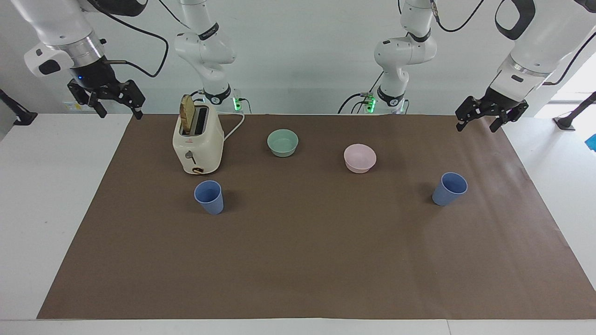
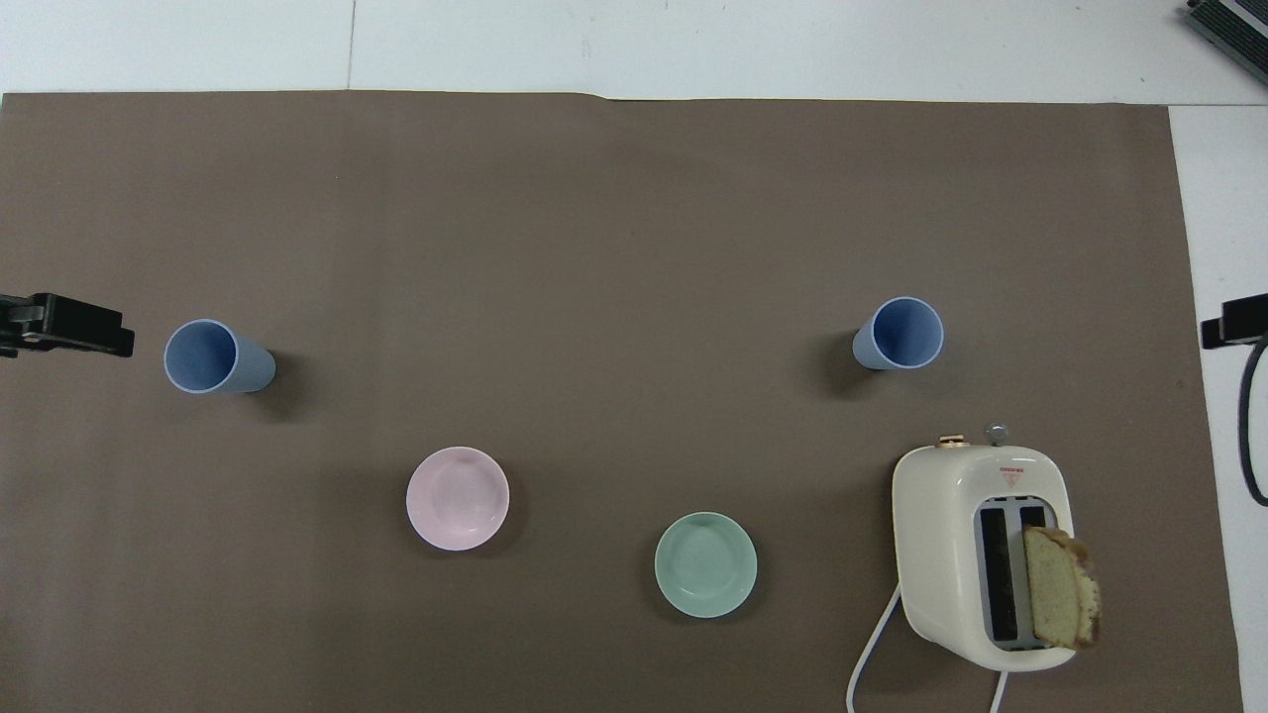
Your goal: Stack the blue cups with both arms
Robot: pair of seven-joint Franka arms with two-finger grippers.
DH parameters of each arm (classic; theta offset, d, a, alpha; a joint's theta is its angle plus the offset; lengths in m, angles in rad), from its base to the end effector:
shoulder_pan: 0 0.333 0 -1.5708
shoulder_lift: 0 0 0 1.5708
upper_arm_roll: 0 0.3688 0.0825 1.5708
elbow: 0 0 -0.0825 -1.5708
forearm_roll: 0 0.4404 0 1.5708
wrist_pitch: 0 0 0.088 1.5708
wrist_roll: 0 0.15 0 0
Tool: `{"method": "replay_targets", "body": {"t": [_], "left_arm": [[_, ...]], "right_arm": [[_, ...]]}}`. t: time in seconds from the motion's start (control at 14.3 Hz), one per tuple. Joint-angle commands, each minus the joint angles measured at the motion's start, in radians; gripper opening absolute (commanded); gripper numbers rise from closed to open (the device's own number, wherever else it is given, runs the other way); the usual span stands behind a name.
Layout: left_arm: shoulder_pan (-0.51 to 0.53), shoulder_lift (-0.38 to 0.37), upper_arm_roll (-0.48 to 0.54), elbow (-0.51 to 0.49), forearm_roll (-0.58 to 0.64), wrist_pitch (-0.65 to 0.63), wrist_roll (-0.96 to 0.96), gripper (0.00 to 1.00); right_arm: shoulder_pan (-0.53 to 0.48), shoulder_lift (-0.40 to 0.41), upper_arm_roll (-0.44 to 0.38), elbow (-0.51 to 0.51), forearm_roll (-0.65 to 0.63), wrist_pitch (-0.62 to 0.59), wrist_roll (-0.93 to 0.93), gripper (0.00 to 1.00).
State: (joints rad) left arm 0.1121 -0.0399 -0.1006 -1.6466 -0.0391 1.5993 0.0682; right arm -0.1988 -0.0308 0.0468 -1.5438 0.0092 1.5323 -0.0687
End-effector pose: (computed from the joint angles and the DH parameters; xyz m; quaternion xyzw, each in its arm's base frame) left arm 0.5978 0.0000 0.6208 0.9995 -0.0277 -0.0031 0.0177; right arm 0.5903 -0.0885 0.6637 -0.9991 0.0414 -0.0100 0.0028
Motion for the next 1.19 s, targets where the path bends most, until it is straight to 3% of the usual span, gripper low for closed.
{"method": "replay_targets", "body": {"t": [0.0, 0.21, 0.49, 0.91, 1.12], "left_arm": [[0.037, -0.011, -0.004, -0.055, 0.011, 0.063, 0.016, 1.0], [0.064, 0.015, -0.004, -0.061, 0.011, 0.102, 0.018, 1.0], [0.118, 0.044, -0.004, -0.142, 0.011, 0.246, 0.016, 1.0], [0.146, 0.175, -0.005, -0.163, 0.011, 0.378, 0.005, 1.0], [0.149, 0.189, -0.004, -0.251, 0.011, 0.477, 0.004, 1.0]], "right_arm": [[-0.002, -0.011, 0.002, -0.009, -0.015, 0.0, 0.018, 1.0], [-0.002, -0.011, 0.002, -0.009, -0.015, 0.0, 0.017, 1.0], [-0.002, -0.011, 0.002, -0.009, -0.015, 0.0, 0.018, 1.0], [-0.002, -0.011, 0.002, -0.009, -0.015, -0.001, 0.017, 1.0], [-0.002, -0.011, 0.002, -0.009, -0.015, -0.001, 0.017, 1.0]]}}
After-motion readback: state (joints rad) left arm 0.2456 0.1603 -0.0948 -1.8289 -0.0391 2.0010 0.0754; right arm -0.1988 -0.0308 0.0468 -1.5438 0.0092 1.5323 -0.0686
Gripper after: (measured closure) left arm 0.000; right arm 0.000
